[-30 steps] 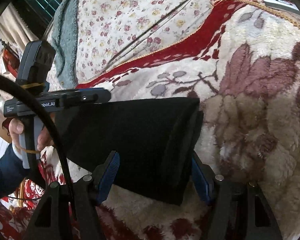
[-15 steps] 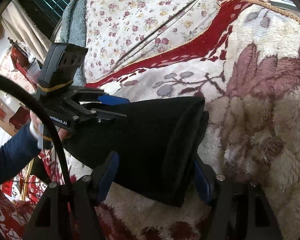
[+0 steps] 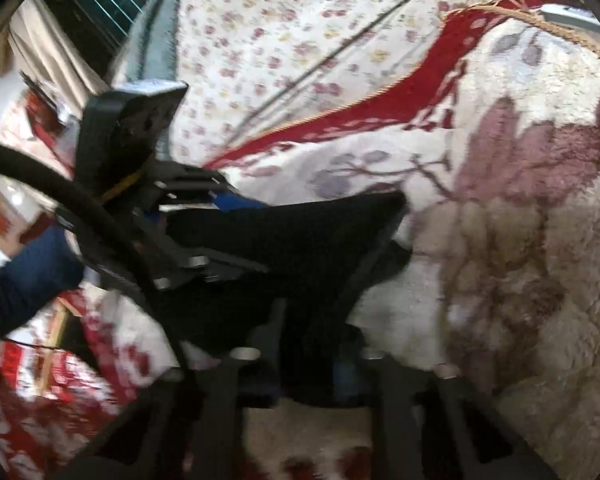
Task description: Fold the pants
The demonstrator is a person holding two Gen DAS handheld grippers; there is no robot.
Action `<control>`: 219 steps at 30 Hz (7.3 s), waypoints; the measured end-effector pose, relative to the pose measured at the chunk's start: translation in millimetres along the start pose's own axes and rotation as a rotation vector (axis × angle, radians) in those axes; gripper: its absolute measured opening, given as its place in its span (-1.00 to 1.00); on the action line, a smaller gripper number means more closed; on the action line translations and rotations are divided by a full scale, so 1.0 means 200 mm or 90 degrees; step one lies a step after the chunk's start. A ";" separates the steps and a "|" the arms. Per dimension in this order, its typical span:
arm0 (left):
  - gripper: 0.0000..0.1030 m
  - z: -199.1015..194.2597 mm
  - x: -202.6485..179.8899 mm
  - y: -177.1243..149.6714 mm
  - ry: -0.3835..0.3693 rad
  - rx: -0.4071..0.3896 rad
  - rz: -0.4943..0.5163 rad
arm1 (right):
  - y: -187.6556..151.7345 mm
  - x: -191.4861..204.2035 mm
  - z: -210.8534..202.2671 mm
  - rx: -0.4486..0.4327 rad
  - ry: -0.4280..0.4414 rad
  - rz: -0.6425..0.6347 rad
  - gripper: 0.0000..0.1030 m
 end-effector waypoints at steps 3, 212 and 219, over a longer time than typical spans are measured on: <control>-0.61 -0.06 -0.01 -0.03 0.004 -0.015 -0.008 | 0.02 0.05 -0.03 -0.008 0.000 -0.001 -0.75; 0.40 -1.55 0.51 -2.50 0.218 -0.648 -0.855 | 0.61 2.68 1.83 0.179 0.163 -0.451 0.22; 0.46 -1.42 0.62 -2.52 0.192 -0.560 -0.907 | 0.56 2.71 1.97 0.232 0.162 -0.498 0.22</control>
Point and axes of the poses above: each gripper's, at about its wrist camera, not at the fingertips, and z roughly the way its jaws point, x to its left, y to its top, the point moved 2 cm from there along z, roughly the way its jaws point, and after that the axes turned 6 degrees about -y, right-handed, at the moved point
